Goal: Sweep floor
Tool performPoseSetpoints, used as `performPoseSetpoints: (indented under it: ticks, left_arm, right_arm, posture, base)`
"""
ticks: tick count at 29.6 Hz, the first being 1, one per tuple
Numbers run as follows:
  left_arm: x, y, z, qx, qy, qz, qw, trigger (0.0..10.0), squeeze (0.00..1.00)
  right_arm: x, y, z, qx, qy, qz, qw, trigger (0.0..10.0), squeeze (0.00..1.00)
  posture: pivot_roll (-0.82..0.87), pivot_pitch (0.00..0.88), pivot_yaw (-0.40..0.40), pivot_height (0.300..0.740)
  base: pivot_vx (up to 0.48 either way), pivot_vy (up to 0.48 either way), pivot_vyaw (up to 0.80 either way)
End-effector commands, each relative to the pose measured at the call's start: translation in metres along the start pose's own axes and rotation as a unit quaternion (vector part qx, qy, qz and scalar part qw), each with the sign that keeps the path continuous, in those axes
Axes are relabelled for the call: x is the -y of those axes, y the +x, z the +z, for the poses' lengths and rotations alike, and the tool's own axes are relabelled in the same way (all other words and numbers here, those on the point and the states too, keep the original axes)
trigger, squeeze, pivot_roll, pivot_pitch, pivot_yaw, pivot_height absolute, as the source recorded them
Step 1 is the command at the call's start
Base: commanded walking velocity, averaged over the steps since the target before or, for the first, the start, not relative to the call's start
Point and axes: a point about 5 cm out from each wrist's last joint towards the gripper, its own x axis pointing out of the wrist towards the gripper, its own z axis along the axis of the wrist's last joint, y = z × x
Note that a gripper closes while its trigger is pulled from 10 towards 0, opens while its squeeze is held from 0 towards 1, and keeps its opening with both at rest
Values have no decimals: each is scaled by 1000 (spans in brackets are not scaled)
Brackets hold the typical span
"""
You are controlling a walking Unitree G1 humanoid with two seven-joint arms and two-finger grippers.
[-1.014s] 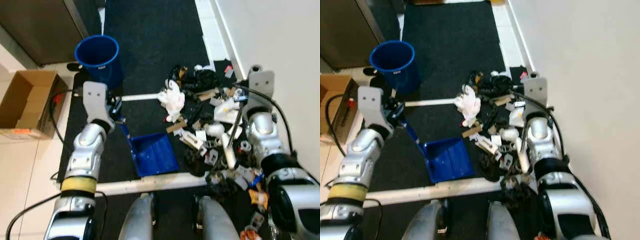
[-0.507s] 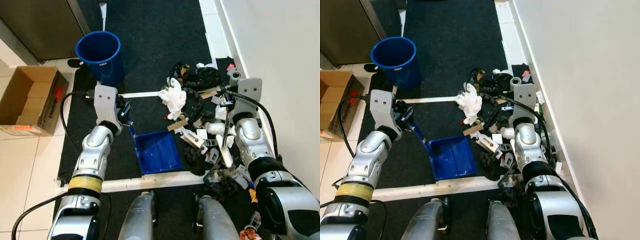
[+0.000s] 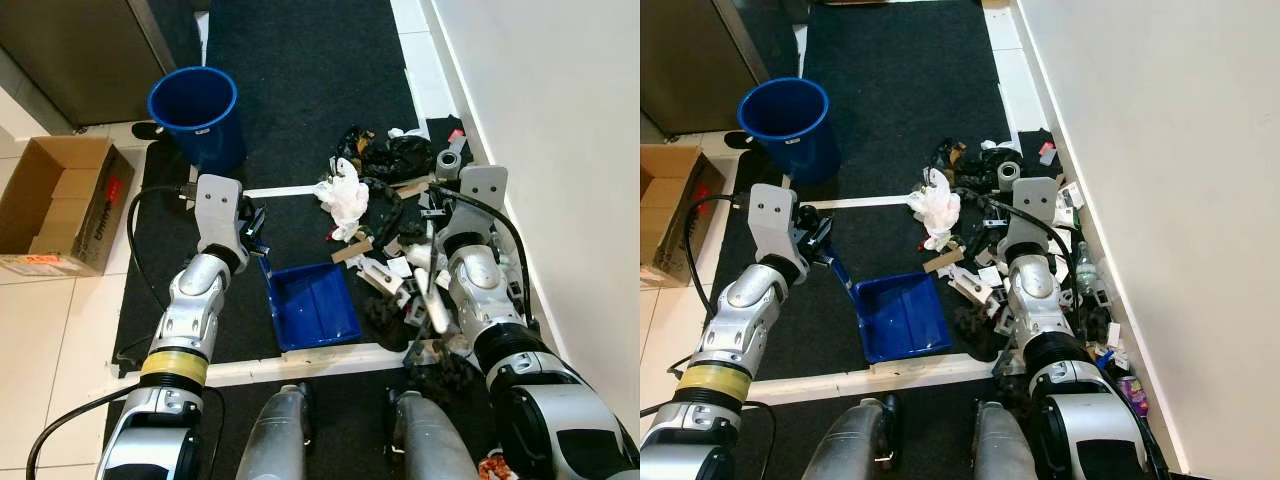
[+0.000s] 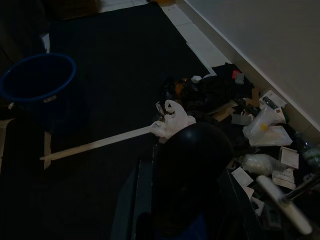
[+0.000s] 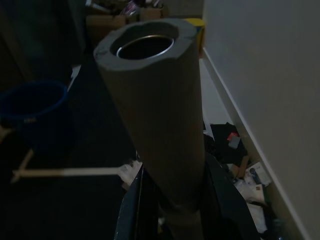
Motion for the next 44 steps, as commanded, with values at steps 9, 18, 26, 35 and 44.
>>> performPoseSetpoints:
  ticks: [9,18,26,35,44]
  left_arm:
    - [5,-15,-4,11,-29,-5,1000,10000,0]
    - [6,-25,23,80,-49,-13,995,10000,0]
    - [9,-29,27,86,-44,-22,995,10000,0]
    - [9,-32,0,10,-22,-6,1000,10000,0]
    - [7,-34,-6,11,-28,13,999,10000,0]
  right_arm:
    - [-21,-4,-8,-16,54,30,998,10000,0]
    - [-25,-7,-7,-20,92,37,995,10000,0]
    - [-17,-3,8,-2,106,33,994,10000,0]
    - [-24,-5,16,4,98,50,994,10000,0]
    - [-28,-10,18,-5,93,81,992,10000,0]
  posture:
    - [7,234,16,740]
    - [14,226,2,740]
    - [10,216,1,740]
    - [7,211,2,740]
    - [7,208,-5,740]
  base:
    - [0,0,0]
    - [0,0,0]
    - [0,0,0]
    - [0,0,0]
    - [0,0,0]
